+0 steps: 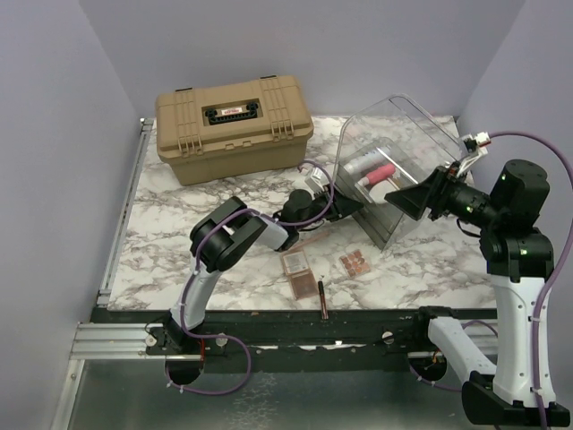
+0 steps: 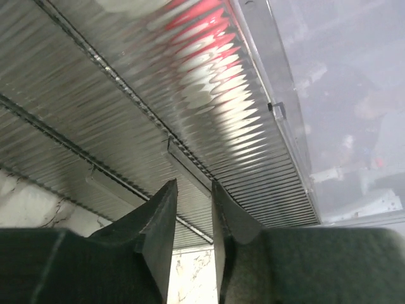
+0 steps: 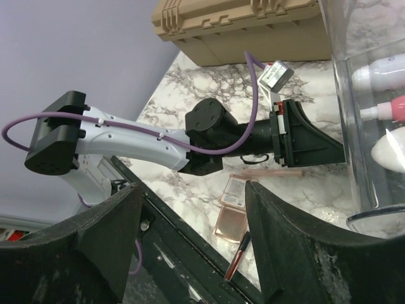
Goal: Organize the makeup
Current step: Open the drawer in the storage box.
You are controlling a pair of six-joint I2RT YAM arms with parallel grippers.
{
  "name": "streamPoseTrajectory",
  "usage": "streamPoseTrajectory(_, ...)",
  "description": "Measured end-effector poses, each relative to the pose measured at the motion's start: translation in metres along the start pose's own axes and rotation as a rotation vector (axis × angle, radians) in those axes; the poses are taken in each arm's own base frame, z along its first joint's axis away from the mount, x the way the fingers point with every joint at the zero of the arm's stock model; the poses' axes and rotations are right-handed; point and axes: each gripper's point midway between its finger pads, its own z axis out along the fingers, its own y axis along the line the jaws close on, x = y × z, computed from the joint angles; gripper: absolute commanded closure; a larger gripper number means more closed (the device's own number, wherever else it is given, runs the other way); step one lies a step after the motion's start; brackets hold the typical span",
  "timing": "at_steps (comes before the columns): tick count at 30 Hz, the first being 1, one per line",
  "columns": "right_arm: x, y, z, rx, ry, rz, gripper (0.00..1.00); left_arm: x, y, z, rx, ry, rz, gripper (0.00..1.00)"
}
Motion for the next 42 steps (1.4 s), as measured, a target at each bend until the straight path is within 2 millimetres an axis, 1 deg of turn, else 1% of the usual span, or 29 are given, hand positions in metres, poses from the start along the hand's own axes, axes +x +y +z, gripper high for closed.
streamPoseTrajectory(4, 0.004, 0.003, 0.000, -0.022, 0.013, 0.005, 0.32, -0.003, -0.005, 0.004, 0.023, -0.005, -0.016, 0.77)
streamPoseTrajectory(10, 0.015, 0.001, 0.000, -0.026, 0.047, 0.022, 0.34, -0.004, -0.005, 0.012, 0.034, -0.006, -0.030, 0.82)
streamPoseTrajectory(15, 0.027, -0.005, 0.001, -0.016, 0.076, 0.043, 0.35, -0.005, -0.005, 0.023, 0.045, -0.010, -0.054, 0.92)
streamPoseTrajectory(18, 0.035, -0.009, 0.001, -0.010, 0.091, 0.059, 0.36, -0.004, -0.005, 0.030, 0.048, -0.010, -0.068, 1.00)
streamPoseTrajectory(22, 0.041, -0.012, 0.001, -0.003, 0.105, 0.076, 0.37, -0.001, -0.007, 0.034, 0.046, -0.006, -0.076, 1.00)
streamPoseTrajectory(26, 0.044, -0.016, 0.002, 0.009, 0.110, 0.086, 0.38, 0.000, -0.005, 0.033, 0.040, -0.008, -0.077, 1.00)
streamPoseTrajectory(33, 0.053, -0.027, 0.006, 0.039, 0.122, 0.125, 0.39, 0.003, -0.006, 0.016, 0.019, -0.006, -0.079, 1.00)
streamPoseTrajectory(38, 0.056, -0.040, 0.008, 0.096, 0.119, 0.147, 0.39, 0.003, -0.005, 0.010, 0.011, -0.002, -0.078, 1.00)
streamPoseTrajectory(42, 0.056, -0.057, 0.010, 0.180, 0.105, 0.159, 0.39, 0.004, -0.006, 0.004, 0.007, 0.004, -0.070, 1.00)
